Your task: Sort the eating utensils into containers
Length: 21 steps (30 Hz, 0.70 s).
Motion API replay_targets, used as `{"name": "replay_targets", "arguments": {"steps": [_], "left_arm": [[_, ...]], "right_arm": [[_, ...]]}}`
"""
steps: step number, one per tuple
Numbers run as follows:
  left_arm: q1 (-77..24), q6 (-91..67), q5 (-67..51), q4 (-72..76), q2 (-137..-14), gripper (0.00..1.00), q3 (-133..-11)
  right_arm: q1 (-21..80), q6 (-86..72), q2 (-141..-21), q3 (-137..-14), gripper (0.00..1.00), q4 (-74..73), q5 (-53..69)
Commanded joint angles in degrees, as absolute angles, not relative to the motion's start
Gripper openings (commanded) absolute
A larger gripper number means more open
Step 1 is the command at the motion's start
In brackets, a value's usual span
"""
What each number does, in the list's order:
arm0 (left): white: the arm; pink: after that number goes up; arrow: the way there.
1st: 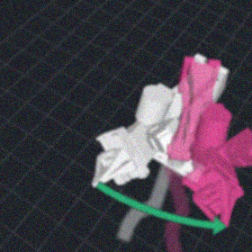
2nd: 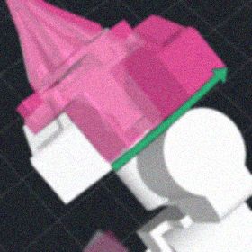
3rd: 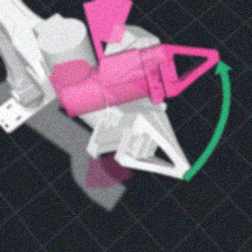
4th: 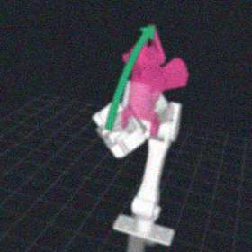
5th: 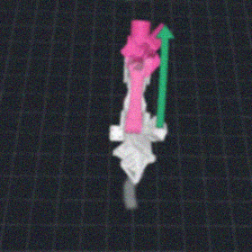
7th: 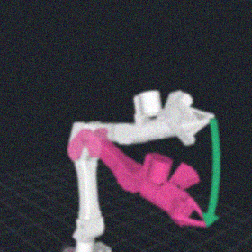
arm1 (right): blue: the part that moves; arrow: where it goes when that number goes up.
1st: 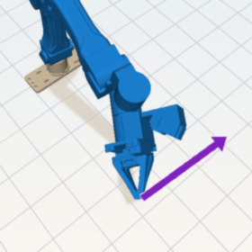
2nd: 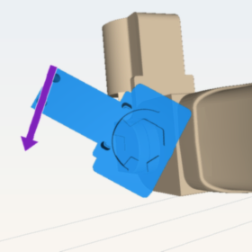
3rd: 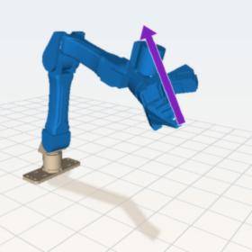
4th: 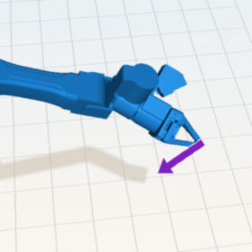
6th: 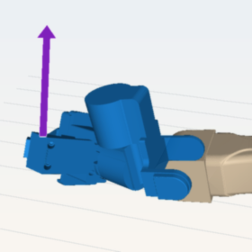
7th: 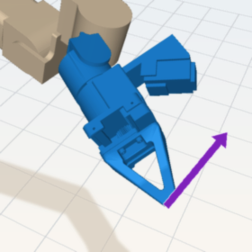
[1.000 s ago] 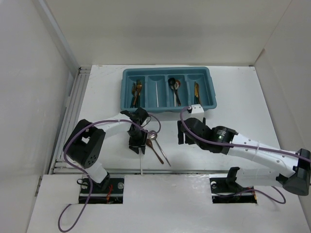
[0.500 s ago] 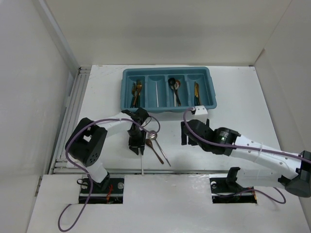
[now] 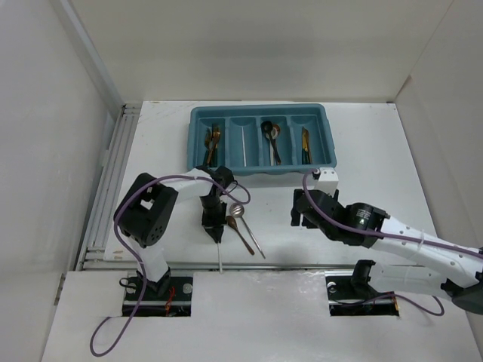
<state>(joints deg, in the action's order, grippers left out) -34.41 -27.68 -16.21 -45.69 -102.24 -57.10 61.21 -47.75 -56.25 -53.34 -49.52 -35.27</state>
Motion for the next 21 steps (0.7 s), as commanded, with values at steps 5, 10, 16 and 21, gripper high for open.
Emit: {"name": "replay_targets", "arguments": {"steps": [5, 10, 16, 21], "left_arm": [[-35.07, -23.03, -6.85, -40.6, -100.12, 0.0, -58.43], [-35.07, -21.18, -9.76, -43.95, -96.24, 0.0, -61.17], [-35.6, -22.41, -11.95, -43.95, -90.45, 0.0, -62.23], [-35.6, -22.94, -12.57, -43.42, -85.44, 0.0, -60.65]], "right_arm": [[61.52, -47.91, -55.9, -53.34, 0.77, -50.71, -37.0], [61.52, -45.44, -56.95, -54.49, 0.77, -49.49, -37.0], [61.52, -42.19, -57.56, -55.81, 0.77, -48.79, -37.0], [61.52, -40.87, -60.2, -57.56, 0.77, -46.32, -35.6]]}}
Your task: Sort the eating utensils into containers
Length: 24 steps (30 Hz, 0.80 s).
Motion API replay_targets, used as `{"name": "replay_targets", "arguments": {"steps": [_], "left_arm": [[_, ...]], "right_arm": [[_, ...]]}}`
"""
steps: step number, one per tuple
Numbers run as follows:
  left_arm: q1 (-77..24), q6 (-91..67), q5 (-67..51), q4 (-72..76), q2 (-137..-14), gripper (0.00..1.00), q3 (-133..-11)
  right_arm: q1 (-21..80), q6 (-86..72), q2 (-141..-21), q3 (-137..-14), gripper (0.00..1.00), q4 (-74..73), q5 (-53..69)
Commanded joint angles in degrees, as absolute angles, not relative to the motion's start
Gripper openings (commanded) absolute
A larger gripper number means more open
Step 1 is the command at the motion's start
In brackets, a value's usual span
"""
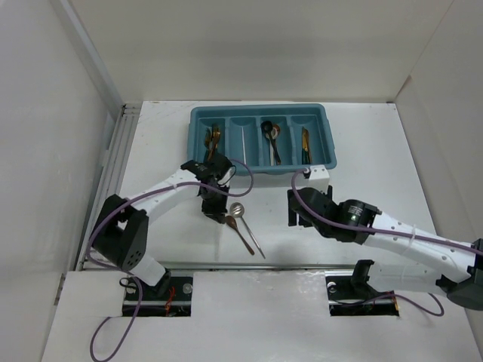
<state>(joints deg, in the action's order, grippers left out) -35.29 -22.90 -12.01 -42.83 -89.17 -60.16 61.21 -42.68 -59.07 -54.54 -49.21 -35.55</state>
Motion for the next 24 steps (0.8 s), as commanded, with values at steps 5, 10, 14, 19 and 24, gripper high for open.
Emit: {"name": "replay_targets", "arguments": {"steps": [5, 10, 14, 19, 24], "left_arm": [[-33.49, -21.98, -14.59, -42.88, -82.79, 0.0, -59.58], [-33.49, -20.31, -15.9, -43.59, -81.39, 0.0, -66.78], [-33.49, -19.51, -14.86, -43.07, -83.85, 0.0, -77.61], [-28.75, -17.58, -10.9, -37.63, -93.5, 0.0, -97.86], [-25.58, -15.39, -10.9, -29.63, -105.27, 0.0, -111.34]], "right_arm": [[61.52, -40.87, -62.58, -58.62, 0.77, -46.32, -35.07], [61.52, -40.34, -62.58, -59.67, 0.77, -44.65, -35.07], [61.52, -37.35, -64.16, -61.52, 0.77, -42.98, -35.07], [61.52, -31.31, -70.21, -65.3, 0.8, -40.44, -36.21], [59.16, -26.02, -74.7, -66.01, 0.8, -34.65, -33.22]]}}
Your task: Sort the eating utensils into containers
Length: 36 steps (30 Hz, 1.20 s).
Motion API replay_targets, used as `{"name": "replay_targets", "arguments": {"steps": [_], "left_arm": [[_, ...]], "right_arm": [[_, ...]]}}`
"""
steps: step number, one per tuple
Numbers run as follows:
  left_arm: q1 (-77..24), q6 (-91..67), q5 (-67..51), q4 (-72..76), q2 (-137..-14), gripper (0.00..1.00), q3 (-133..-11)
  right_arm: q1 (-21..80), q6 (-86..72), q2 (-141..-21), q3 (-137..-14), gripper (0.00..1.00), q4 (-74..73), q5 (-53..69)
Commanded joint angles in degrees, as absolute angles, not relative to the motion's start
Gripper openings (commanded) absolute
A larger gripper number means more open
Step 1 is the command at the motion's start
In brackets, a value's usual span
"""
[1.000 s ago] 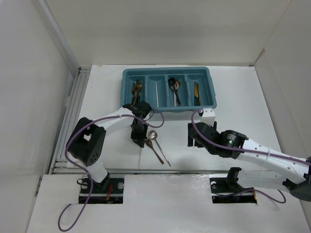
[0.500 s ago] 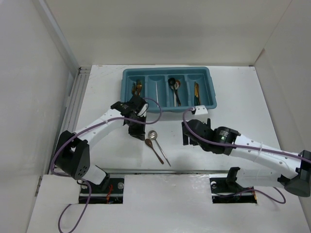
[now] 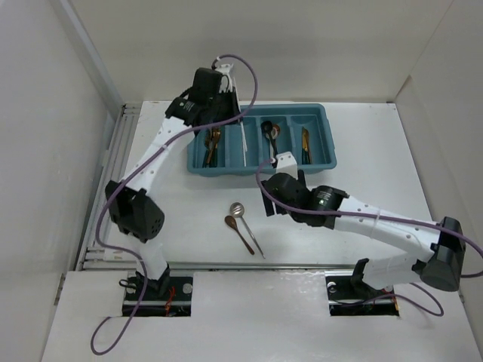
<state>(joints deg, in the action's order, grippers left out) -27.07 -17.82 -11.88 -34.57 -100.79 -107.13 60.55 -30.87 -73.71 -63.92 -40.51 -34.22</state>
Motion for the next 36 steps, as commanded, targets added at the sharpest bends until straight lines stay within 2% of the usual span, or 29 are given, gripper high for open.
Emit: {"name": "replay_targets", "arguments": {"steps": [1, 6, 13, 14, 15, 16, 19, 26, 36], "left_arm": [[-24.97, -14.86, -10.9, -27.79, -109.21, 0.0, -112.58], [-24.35, -14.16, -11.17, -27.25, -120.66, 0.0, -123.65], [-23.82, -12.48, -7.56, -23.91, -126.47, 0.02, -124.37], [-23.82, -12.48, -7.04, -24.6, -126.47, 0.09, -124.37], [-23.82, -11.96, -7.03, -25.74, -126.47, 0.27, -124.37], [-23.82, -11.95, -7.03, -25.75, -126.47, 0.35, -123.84], [-23.3, -11.95, -7.55, -27.25, -124.37, 0.49, -122.26], [-17.07, -13.1, -11.16, -30.67, -116.47, 0.52, -119.98], [-10.64, -11.34, -18.19, -33.04, -108.73, 0.52, -113.82]], "right_arm": [[58.19, -25.32, -75.66, -66.01, 0.8, -33.85, -32.27], [55.63, -20.48, -78.04, -66.01, 0.8, -30.51, -29.01], [52.29, -18.2, -82.52, -66.62, 0.81, -29.97, -22.07], [52.29, -18.19, -83.14, -67.14, 0.81, -29.36, -21.19], [52.29, -18.19, -84.45, -67.15, 0.81, -29.36, -20.4], [52.29, -18.19, -85.25, -67.67, 0.81, -29.36, -19.78], [54.92, -18.19, -88.58, -68.38, 0.82, -29.36, -18.72], [57.92, -22.22, -96.5, -68.74, 0.85, -26.37, -15.47], [57.39, -24.26, -96.5, -66.89, 0.83, -23.65, -16.44]]}}
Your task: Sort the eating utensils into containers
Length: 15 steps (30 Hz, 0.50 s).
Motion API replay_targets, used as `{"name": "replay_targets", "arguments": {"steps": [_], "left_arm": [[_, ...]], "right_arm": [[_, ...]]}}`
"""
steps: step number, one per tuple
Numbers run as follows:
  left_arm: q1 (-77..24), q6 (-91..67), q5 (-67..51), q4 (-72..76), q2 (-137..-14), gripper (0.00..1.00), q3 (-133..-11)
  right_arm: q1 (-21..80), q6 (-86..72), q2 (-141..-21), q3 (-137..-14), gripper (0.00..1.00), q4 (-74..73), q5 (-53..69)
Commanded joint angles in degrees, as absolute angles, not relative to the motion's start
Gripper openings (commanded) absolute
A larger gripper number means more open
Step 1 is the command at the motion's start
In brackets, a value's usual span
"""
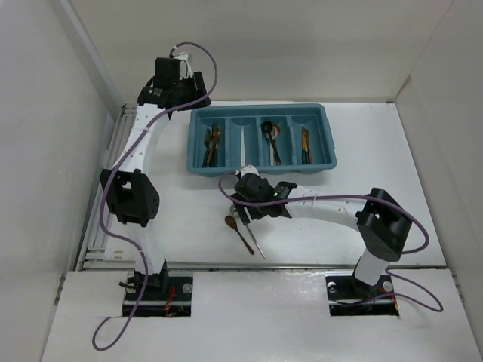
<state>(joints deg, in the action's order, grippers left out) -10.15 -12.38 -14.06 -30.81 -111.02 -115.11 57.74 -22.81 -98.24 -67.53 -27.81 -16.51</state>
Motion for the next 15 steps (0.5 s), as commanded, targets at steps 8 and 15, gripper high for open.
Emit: {"name": "replay_targets", "arguments": {"steps": [8, 15], "left_arm": [[-2.64, -11.87, -11.8, -33.22, -100.47, 0.51, -108.65], [1.32, -8.27, 5.05, -32.61, -93.08, 0.53, -103.55]], "right_arm": [[57.39, -22.94, -102.74, -67.24, 0.73, -21.19, -13.45], [57.39, -22.41, -103.01, -64.34, 0.67, -18.81, -11.25]]}}
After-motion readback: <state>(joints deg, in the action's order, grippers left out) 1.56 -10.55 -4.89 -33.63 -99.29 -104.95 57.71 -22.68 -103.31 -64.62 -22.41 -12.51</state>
